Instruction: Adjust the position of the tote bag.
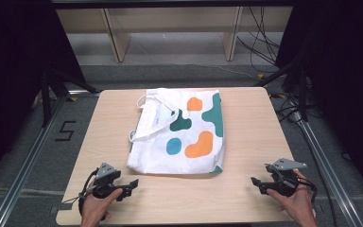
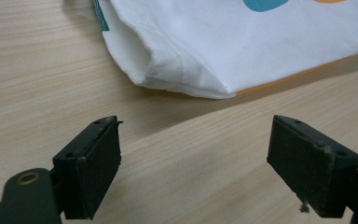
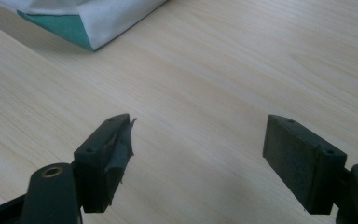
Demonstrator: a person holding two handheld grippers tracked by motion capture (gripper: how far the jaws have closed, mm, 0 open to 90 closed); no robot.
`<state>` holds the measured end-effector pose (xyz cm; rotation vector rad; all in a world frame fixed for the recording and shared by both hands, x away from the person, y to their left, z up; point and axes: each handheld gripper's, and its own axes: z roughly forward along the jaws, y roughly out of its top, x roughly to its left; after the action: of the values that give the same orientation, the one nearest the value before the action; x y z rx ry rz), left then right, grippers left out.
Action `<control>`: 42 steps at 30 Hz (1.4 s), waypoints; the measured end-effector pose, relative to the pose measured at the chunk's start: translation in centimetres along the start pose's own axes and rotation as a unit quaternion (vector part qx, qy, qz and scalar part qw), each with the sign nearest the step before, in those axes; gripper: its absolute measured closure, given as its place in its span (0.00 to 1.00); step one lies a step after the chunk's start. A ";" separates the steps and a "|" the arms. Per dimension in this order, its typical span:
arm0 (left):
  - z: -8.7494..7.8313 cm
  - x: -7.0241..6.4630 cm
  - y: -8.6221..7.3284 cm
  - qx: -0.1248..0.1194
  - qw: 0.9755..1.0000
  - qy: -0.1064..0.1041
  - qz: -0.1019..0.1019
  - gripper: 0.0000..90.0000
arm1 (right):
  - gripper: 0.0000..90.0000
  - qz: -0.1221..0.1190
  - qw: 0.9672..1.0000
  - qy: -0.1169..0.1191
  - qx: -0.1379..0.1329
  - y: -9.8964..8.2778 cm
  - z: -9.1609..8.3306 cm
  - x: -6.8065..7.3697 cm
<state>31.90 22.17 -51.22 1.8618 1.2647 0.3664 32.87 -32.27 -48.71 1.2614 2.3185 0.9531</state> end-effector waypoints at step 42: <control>2.4 1.3 4.0 0.025 0.999 0.009 0.019 0.57 | 0.28 -0.006 1.000 0.006 0.011 0.0 0.3 -0.1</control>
<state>36.50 21.66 -49.89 1.9320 1.2612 0.3753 33.07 -32.21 -48.97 1.2529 2.3501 0.9358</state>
